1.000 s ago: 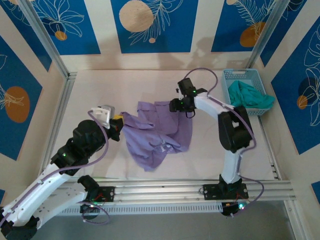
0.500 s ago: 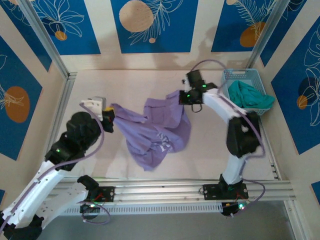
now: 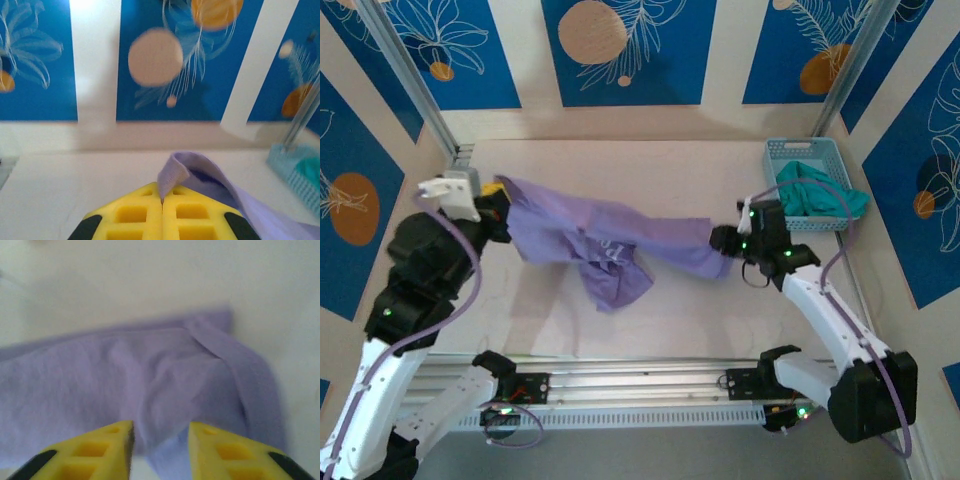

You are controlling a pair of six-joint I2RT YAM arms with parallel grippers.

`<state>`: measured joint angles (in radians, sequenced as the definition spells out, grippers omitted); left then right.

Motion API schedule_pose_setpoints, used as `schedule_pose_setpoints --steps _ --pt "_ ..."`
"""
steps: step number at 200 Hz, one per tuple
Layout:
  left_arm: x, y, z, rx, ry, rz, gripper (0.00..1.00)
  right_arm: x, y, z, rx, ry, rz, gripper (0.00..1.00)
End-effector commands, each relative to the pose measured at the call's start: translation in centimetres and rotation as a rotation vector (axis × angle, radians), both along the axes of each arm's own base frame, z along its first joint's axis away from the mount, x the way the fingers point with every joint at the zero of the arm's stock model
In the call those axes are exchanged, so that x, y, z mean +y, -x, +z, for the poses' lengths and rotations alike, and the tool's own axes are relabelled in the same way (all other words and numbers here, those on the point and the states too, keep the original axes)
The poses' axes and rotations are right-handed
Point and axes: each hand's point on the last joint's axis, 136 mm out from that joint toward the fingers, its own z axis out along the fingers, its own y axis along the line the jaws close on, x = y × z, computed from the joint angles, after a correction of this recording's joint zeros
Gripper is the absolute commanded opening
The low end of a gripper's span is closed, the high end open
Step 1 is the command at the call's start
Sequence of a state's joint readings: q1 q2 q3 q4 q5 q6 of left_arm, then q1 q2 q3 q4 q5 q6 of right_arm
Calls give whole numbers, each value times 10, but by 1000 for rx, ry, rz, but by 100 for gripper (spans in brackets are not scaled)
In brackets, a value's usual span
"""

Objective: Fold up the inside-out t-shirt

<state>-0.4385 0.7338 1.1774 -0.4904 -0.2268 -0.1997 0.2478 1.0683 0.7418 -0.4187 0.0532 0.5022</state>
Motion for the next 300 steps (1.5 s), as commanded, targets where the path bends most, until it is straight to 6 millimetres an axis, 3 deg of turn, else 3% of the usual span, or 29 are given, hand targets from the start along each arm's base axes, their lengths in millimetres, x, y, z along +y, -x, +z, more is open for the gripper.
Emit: schedule_pose_setpoints --steps 1,20,45,105,150,214,273,300 --pt "-7 -3 -68 184 -66 -31 0 11 17 -22 84 -43 13 45" --pt "-10 -3 -98 245 -70 -41 0 11 14 -29 101 -11 16 50" --pt "-11 -5 -113 265 -68 -42 0 13 -5 -36 124 71 29 53" --pt "-16 -7 -118 264 -71 -64 0 14 -59 -67 204 453 91 55" --pt "-18 -7 -118 264 -65 -75 0 18 -74 -88 244 662 145 54" --pt "-17 -7 -117 265 -65 -69 0 2 -73 -77 238 796 146 43" --pt "-16 -7 -117 263 -68 -65 0 3 -66 -86 262 700 162 10" --pt "-14 -8 -117 267 -70 -56 0 7 -67 -68 217 580 159 0"
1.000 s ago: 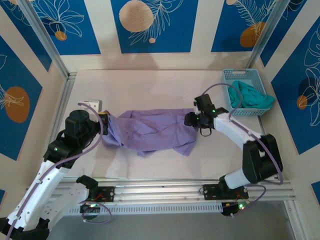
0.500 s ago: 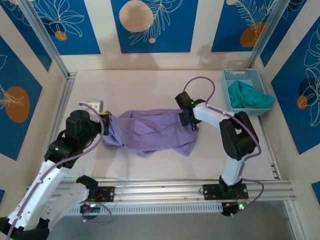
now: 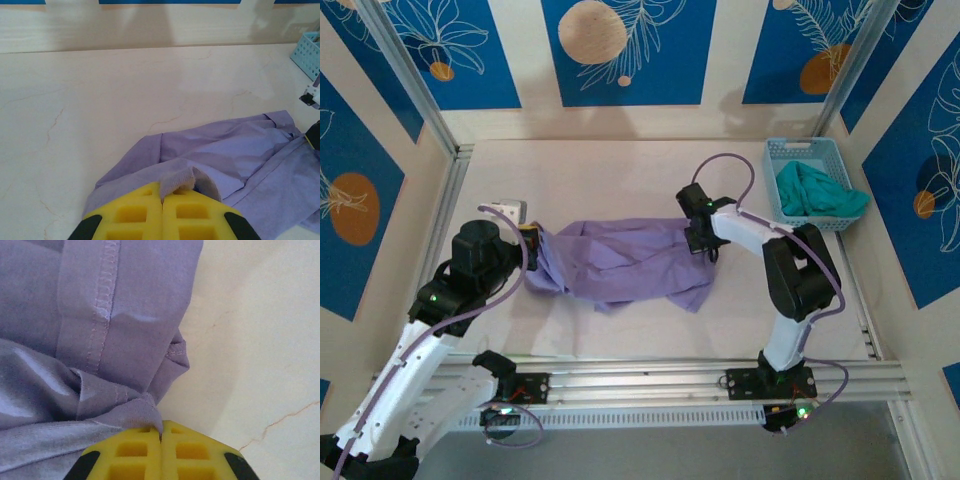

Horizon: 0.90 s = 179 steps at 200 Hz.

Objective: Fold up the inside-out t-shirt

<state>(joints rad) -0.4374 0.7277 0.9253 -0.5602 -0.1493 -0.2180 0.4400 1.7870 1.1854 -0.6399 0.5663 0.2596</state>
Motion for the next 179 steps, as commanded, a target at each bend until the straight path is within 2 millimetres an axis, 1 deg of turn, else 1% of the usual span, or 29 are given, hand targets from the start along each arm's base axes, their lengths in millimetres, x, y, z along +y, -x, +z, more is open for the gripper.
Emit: schedule_pose_setpoints --steps 1,12,14,16,17,21,41,56,57,58,64,85,103,118,129,138,145,157,163,171,179 --pt "3 -3 11 -31 26 15 0 6 0 25 -48 -140 3 0" --pt "4 -4 12 -27 28 22 0 12 1 43 -81 -260 10 0" --pt "4 -4 13 -28 29 23 0 16 2 47 -86 -301 17 0" --pt "5 -4 14 -28 31 25 0 15 2 51 -98 -315 16 0" --pt "5 -4 13 -26 30 26 0 19 3 53 -95 -343 25 0" --pt "5 -4 15 -27 33 30 0 22 4 63 -117 -403 36 0" --pt "12 -6 30 -51 44 55 0 32 12 123 -240 -711 93 0" --pt "18 -8 49 -86 58 76 0 34 23 170 -322 -911 152 0" --pt "18 -9 50 -88 59 77 0 34 24 176 -332 -932 160 0" --pt "18 -9 52 -92 60 77 0 34 24 176 -332 -932 160 0" --pt "20 -10 60 -105 66 86 0 34 29 194 -358 -998 188 0" --pt "25 -19 81 -133 88 106 0 34 42 235 -399 -1139 266 0" --pt "28 -31 95 -137 112 119 0 35 46 258 -419 -1219 312 0" --pt "32 -41 113 -142 147 126 0 33 50 284 -439 -1281 355 0" --pt "41 -46 136 -172 176 147 0 27 54 309 -479 -1313 374 0" --pt "50 -44 162 -215 199 167 0 19 59 334 -538 -1324 387 0" --pt "58 -39 185 -263 213 185 0 11 64 354 -596 -1320 389 0" --pt "71 -22 227 -363 220 225 0 -2 77 389 -703 -1287 383 0" --pt "77 -10 248 -419 220 242 0 -8 85 405 -762 -1257 369 0" --pt "82 4 271 -485 216 260 0 -15 97 424 -830 -1214 350 0" --pt "86 17 290 -536 209 275 0 -21 108 440 -896 -1161 327 0"
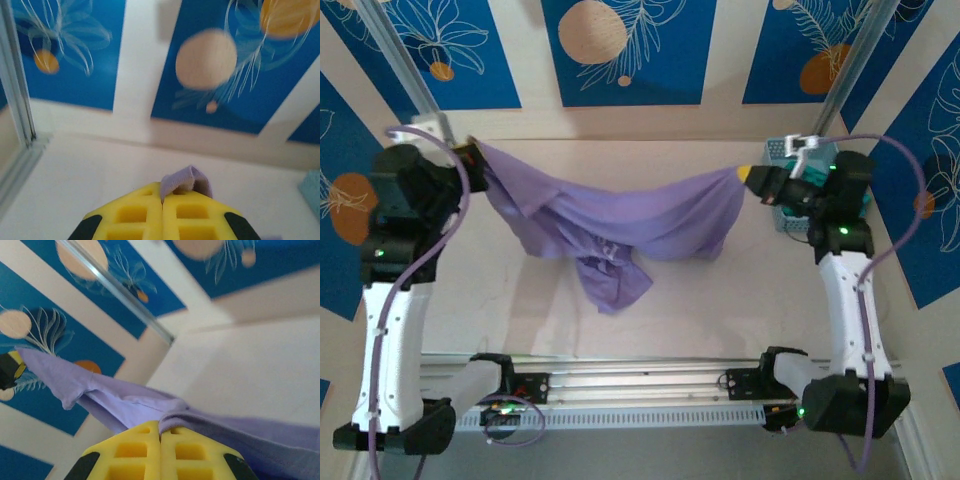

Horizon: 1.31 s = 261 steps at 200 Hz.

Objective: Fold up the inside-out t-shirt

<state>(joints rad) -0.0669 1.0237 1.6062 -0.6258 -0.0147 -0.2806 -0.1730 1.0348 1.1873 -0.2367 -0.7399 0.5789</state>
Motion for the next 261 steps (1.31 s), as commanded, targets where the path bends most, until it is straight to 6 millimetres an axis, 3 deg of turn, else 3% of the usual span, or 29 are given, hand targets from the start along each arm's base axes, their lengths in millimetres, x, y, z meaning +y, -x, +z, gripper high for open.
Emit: schedule_pose_setpoints --steps 1,27,42,51,84,125,143,158,176,201,261 --pt "12 61 89 -252 6 42 0 -5 56 84 -208 30 -82 0" --pt "22 93 127 -320 -38 92 0 -16 91 119 -295 134 -244 0" --pt "25 97 137 -323 -71 105 0 -23 103 128 -317 182 -322 0" --pt "25 89 136 -303 -86 107 0 -27 103 128 -313 192 -347 0" --pt "17 20 87 -143 -120 74 0 -31 76 106 -252 179 -336 0" --pt "12 -79 13 20 -141 57 0 -36 -4 52 -157 205 -323 0" --pt "14 -106 3 37 -154 73 0 -30 -30 42 -143 228 -297 0" --pt "14 -110 10 18 -147 69 0 -28 -41 42 -130 252 -292 0" --pt "16 -96 30 -32 -130 79 0 -29 -35 55 -154 277 -307 0" --pt "19 -49 71 -149 -100 88 0 -34 -2 86 -247 314 -362 0" --pt "14 118 171 -525 7 38 0 -45 123 160 -505 358 -530 0"
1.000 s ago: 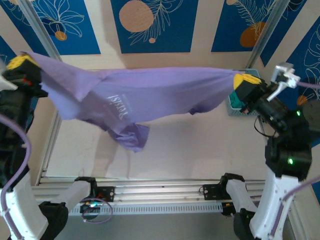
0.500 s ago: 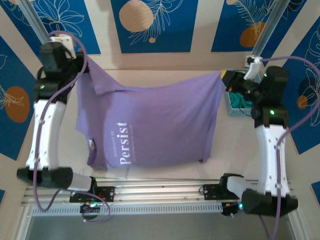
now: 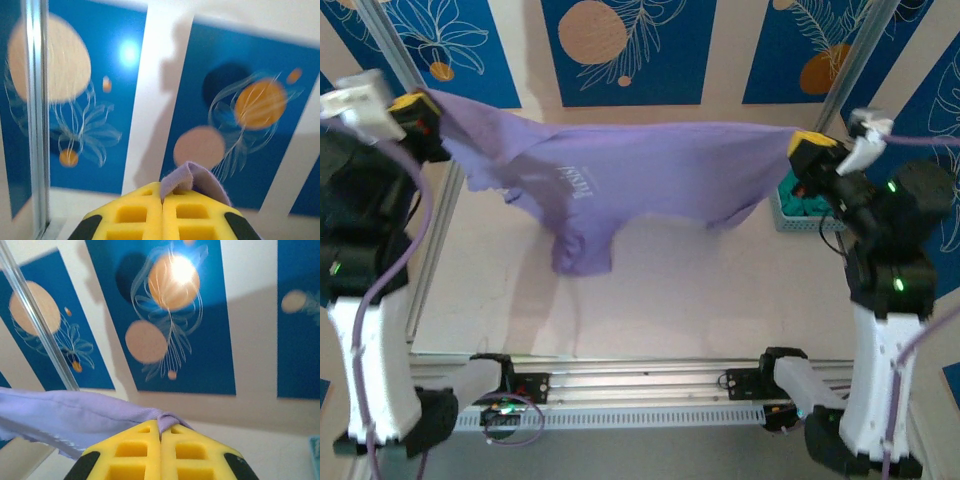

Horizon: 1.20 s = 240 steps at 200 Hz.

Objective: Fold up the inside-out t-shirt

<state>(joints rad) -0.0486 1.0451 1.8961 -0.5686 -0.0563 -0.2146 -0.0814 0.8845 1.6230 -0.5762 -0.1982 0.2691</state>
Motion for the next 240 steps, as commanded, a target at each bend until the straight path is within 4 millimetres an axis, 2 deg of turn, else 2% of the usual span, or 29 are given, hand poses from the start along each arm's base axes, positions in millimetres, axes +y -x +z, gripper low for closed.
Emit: schedule_pose_setpoints --steps 1,30,51,61,71,89,105,119,137,156,176,198,209,214,216,228,234,240 --pt "-1 68 52 -203 42 -37 0 -9 48 26 -106 50 -86 0" --pt "-1 130 90 -359 37 -51 0 -13 100 57 -222 78 -143 0" --pt "4 156 113 -444 16 -13 0 -15 127 79 -297 99 -174 0" --pt "7 161 122 -471 4 8 0 -16 133 87 -326 106 -183 0" --pt "9 158 128 -482 -7 28 0 -16 136 93 -342 114 -185 0" --pt "10 133 132 -468 -31 47 0 -16 127 99 -344 126 -184 0" --pt "8 93 128 -417 -48 50 0 -17 110 99 -329 136 -182 0" --pt "5 46 119 -357 -63 42 0 -18 88 96 -307 143 -183 0" --pt "-1 -21 99 -269 -83 27 0 -19 47 84 -255 147 -170 0" --pt "-8 -99 62 -163 -92 -3 0 -17 -8 59 -190 150 -137 0" --pt "-12 -182 4 -47 -90 -16 0 -18 -73 23 -120 140 -120 0" --pt "-17 -273 -80 92 -68 -38 0 -13 -155 -32 -12 133 -87 0" --pt "-18 -316 -127 171 -56 -38 0 -7 -201 -66 40 146 -80 0" --pt "-18 -337 -151 211 -49 -38 0 -3 -230 -91 84 153 -75 0" --pt "-18 -344 -161 226 -48 -37 0 -3 -234 -94 90 154 -74 0" --pt "-18 -386 -212 312 -38 -31 0 1 -290 -142 186 154 -79 3" --pt "-19 -407 -235 343 -29 -32 7 1 -318 -170 253 147 -81 3" --pt "-21 -425 -255 368 -25 -41 15 2 -342 -189 302 139 -79 4"
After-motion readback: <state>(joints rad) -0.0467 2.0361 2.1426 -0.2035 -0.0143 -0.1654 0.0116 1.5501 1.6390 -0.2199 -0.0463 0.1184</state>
